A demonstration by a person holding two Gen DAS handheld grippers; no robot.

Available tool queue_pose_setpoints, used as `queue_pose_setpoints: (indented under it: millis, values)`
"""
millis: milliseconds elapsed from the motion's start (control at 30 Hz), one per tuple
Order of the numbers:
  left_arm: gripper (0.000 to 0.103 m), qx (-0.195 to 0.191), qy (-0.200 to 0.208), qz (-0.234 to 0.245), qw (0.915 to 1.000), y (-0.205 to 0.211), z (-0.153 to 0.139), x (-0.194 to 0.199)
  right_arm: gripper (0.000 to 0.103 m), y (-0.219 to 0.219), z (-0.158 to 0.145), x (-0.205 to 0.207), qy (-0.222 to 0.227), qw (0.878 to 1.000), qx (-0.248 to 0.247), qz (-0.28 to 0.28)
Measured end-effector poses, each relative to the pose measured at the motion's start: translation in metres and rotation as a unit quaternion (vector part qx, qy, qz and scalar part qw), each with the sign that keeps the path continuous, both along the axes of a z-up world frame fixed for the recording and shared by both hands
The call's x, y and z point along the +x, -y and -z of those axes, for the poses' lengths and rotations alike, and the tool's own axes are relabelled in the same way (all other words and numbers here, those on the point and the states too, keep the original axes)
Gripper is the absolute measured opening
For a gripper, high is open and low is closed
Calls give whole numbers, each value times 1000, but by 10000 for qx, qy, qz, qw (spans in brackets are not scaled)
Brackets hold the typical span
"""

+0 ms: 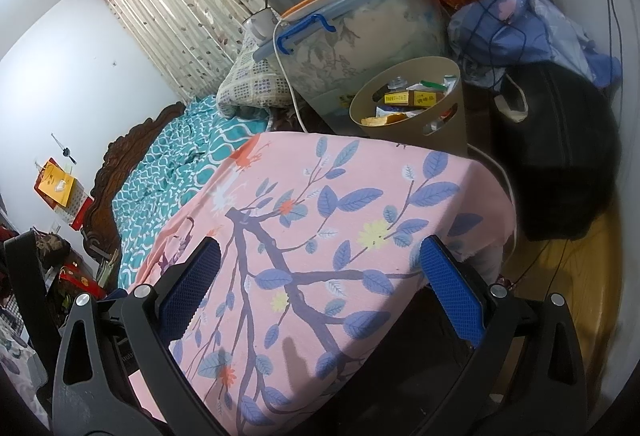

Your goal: Collect trash

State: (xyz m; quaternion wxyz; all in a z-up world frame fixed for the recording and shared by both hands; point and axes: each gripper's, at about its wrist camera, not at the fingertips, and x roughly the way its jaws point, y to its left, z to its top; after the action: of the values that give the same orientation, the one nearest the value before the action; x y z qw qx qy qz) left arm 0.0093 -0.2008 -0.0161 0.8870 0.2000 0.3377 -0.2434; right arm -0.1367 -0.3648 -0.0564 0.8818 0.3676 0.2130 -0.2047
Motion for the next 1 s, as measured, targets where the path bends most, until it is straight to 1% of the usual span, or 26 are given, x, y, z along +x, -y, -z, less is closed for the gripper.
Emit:
queue_pose_setpoints:
  millis: [533, 1000]
  values:
    - [94, 71, -42, 38, 10000, 1, 8, 1, 99, 2, 0, 1, -6, 10000, 14, -11]
    - [94, 101, -49, 45, 9999, 2, 9, 1, 99, 3, 2, -1, -7, 10000, 40, -5]
